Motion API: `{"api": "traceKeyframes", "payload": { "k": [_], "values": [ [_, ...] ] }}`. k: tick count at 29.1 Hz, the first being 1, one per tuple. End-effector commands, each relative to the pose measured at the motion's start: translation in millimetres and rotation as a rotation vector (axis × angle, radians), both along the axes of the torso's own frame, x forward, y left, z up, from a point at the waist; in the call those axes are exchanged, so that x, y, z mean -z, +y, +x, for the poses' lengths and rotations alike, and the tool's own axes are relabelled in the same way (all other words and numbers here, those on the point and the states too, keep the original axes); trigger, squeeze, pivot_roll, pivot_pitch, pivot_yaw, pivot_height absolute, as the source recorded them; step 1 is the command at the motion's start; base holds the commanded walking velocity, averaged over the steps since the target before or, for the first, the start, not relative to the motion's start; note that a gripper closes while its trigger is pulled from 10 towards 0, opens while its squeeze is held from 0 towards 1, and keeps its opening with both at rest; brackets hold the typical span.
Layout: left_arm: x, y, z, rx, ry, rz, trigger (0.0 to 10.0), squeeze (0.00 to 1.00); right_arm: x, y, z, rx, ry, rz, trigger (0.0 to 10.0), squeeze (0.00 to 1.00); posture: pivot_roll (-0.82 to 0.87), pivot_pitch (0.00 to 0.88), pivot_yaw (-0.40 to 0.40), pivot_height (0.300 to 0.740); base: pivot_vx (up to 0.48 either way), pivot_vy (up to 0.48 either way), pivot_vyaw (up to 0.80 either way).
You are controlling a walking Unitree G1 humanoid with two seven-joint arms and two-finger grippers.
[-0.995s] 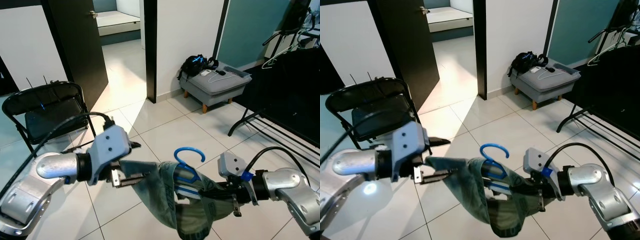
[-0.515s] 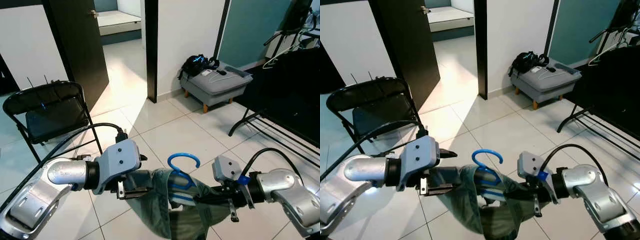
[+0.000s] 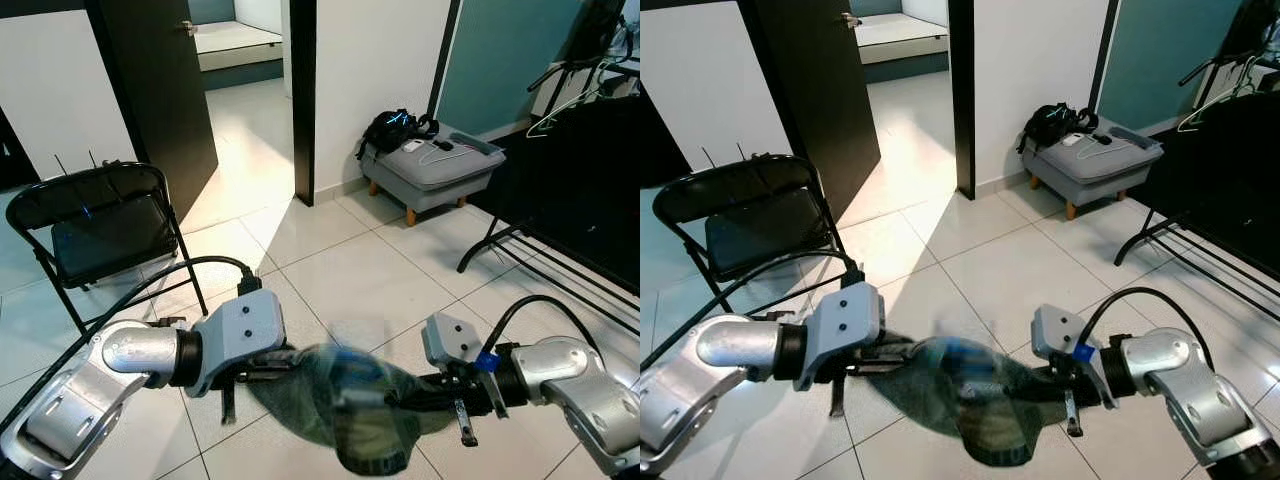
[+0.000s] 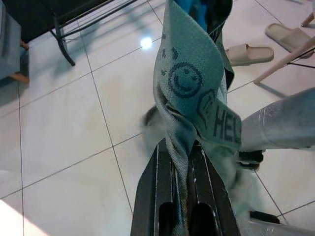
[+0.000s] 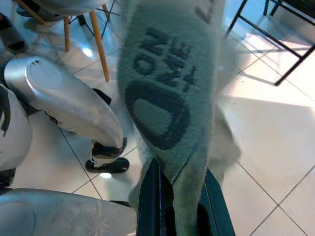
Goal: Hang hanger
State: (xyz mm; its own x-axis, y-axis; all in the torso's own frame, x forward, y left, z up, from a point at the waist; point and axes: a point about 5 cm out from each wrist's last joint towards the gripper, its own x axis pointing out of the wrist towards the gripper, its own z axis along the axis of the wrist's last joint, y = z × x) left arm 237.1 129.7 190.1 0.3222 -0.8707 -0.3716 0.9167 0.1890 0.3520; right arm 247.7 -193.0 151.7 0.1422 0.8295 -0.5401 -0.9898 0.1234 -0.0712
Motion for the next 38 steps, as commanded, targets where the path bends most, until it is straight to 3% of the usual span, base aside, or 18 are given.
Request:
{"api": "traceKeyframes", "payload": {
  "k": [1, 7, 8, 9, 10, 12, 14, 20, 24, 27, 30, 32, 33, 35, 36, 37, 38],
  "values": [
    [2, 0.8, -0.6, -0.002, 0.027, -0.003, 0.0, 0.0, -3, 8.5, -2.0, -0.039, -0.008, 0.027, 0.0, 0.0, 0.03, 0.0, 0.012, 0.735, 0.0, 0.0, 0.0],
    [2, -0.3, -1.0, 0.003, 0.04, -0.022, 0.0, 0.0, -1, 10.0, -0.7, -0.029, -0.014, 0.03, 0.0, 0.0, 0.03, 0.0, 0.011, 0.735, 0.0, 0.0, 0.0],
    [3, -0.2, -1.2, 0.002, 0.045, -0.029, 0.0, 0.0, -1, 10.4, 3.5, 0.011, -0.021, 0.039, 10.0, 0.0, 0.03, 0.0, 0.011, 0.735, 0.0, 0.0, 0.0],
    [3, -0.2, -1.2, 0.002, 0.045, -0.029, 0.0, 0.0, -1, 10.4, 3.5, 0.011, -0.021, 0.039, 10.0, 0.0, 0.03, 0.0, 0.011, 0.735, 0.0, 0.0, 0.0],
    [4, 0.3, -0.9, -0.007, 0.051, -0.043, 0.0, 0.0, 0, 9.8, 7.4, 0.052, -0.029, 0.048, 10.0, 1.0, 0.03, 0.0, 0.012, 0.735, 0.0, 0.0, 0.0],
    [4, 0.3, -0.9, -0.007, 0.051, -0.043, 0.0, 0.0, 0, 9.8, 7.4, 0.052, -0.029, 0.048, 10.0, 1.0, 0.03, 0.0, 0.012, 0.735, 0.0, 0.0, 0.0],
    [10, 6.8, 1.9, -0.066, 0.077, -0.08, 0.0, 0.0, 2, 3.5, 15.6, 0.158, -0.049, 0.091, 10.0, 1.0, 0.03, 0.0, 0.01, 0.735, 0.0, 0.0, 0.0],
    [19, 14.7, 4.4, -0.139, 0.106, -0.119, 0.0, 0.0, 3, -4.5, 19.5, 0.237, -0.058, 0.138, 10.0, 1.0, 0.03, 0.0, 0.009, 0.735, 0.0, 0.0, 0.0],
    [60, 46.8, 1.7, -0.399, 0.203, -0.205, 0.0, 0.0, 2, -33.2, 19.7, 0.444, -0.049, 0.322, 10.0, 1.0, 0.03, 0.0, 0.014, 0.735, 0.0, 0.0, 0.0],
    [67, 52.4, 0.2, -0.441, 0.216, -0.209, 0.0, 0.0, 2, -38.2, 18.7, 0.47, -0.05, 0.353, 10.0, 1.0, 0.03, 0.0, 0.014, 0.735, 0.0, 0.0, 0.0],
    [88, 69.8, -0.7, -0.599, 0.223, -0.235, 0.0, 0.0, 2, -58.1, 28.9, 0.693, -0.126, 0.446, 10.0, 1.0, 0.02, 0.0, 0.016, 0.735, 0.0, 0.0, 0.0],
    [88, 69.8, -0.7, -0.599, 0.223, -0.235, 0.0, 0.0, 2, -58.1, 28.9, 0.693, -0.126, 0.446, 10.0, 1.0, 0.02, 0.0, 0.016, 0.735, 0.0, 0.0, 0.0],
    [95, 74.3, -0.6, -0.652, 0.224, -0.251, 0.0, 0.0, 7, -65.6, 35.0, 0.817, -0.155, 0.452, 10.0, 0.0, 0.02, 0.0, 0.016, 0.735, 0.0, 0.0, 0.0],
    [95, 74.3, -0.6, -0.652, 0.224, -0.251, 0.0, 0.0, 7, -65.6, 35.0, 0.817, -0.155, 0.452, 10.0, 0.0, 0.02, 0.0, 0.016, 0.735, 0.0, 0.0, 0.0],
    [101, 78.8, 1.3, -0.725, 0.208, -0.264, 0.0, 0.0, 18, -73.5, 40.0, 0.961, -0.139, 0.457, 10.0, 0.0, 0.02, 0.0, 0.016, 0.735, 0.0, 0.0, 0.0],
    [101, 78.8, 1.3, -0.725, 0.208, -0.264, 0.0, 0.0, 18, -73.5, 40.0, 0.961, -0.139, 0.457, 10.0, 0.0, 0.02, 0.0, 0.016, 0.735, 0.0, 0.0, 0.0],
    [104, 80.1, 5.2, -0.824, 0.181, -0.341, 10.0, 0.0, 42, -78.5, 38.8, 1.118, -0.081, 0.436, 10.0, 0.0, 0.02, 0.0, 0.011, 0.735, 0.0, 0.0, -0.8]
  ]
}}
